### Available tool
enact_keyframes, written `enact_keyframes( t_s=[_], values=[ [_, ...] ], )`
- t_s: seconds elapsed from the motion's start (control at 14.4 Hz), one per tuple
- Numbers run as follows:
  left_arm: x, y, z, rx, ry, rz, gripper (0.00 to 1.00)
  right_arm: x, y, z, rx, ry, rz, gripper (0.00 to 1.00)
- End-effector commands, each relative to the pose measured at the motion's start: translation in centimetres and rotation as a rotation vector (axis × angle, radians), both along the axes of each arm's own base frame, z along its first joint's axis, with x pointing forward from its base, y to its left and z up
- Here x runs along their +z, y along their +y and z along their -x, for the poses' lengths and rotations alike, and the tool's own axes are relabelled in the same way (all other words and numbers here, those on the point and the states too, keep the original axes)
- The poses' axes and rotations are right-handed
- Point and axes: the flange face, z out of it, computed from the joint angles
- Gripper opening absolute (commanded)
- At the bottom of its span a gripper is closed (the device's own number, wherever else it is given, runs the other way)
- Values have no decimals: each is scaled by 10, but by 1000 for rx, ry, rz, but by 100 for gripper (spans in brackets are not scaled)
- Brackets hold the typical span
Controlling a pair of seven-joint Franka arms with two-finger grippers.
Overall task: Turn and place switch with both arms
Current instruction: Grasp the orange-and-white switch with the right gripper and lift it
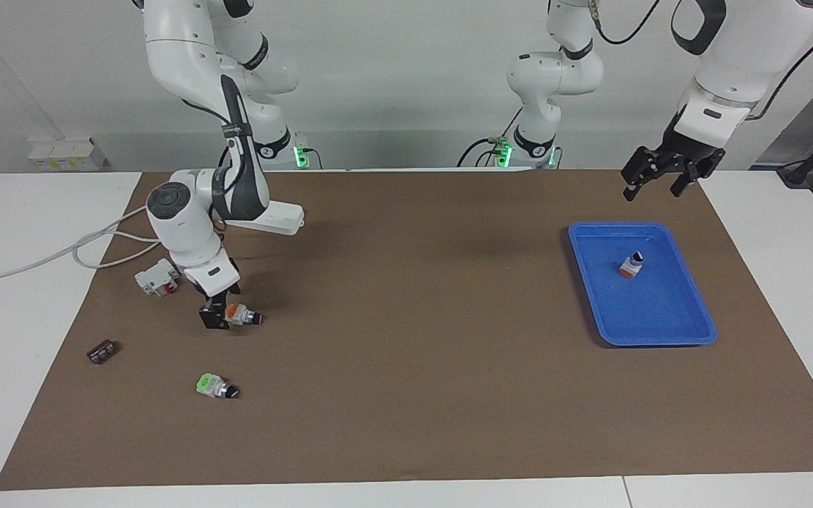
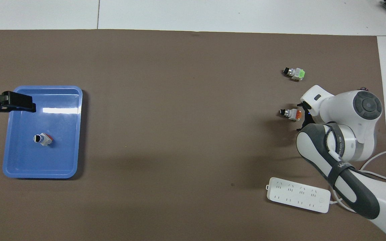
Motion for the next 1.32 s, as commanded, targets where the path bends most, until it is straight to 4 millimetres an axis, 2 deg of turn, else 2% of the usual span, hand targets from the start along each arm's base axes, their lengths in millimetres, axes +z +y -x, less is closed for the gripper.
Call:
enact_keyframes(
  t_s=[0.0,0.14,0.35,1.25],
  values=[
    [0,4,8,6,-9,6,100,-6,-1,0,22,-14,-11,97],
    [0,4,8,6,-9,6,100,-7,-1,0,21,-12,-12,96],
    [0,4,8,6,-9,6,100,-7,1,0,32,-12,-12,88],
    [0,4,8,6,-9,6,100,-15,5,6,36,-23,-14,79]
  ],
)
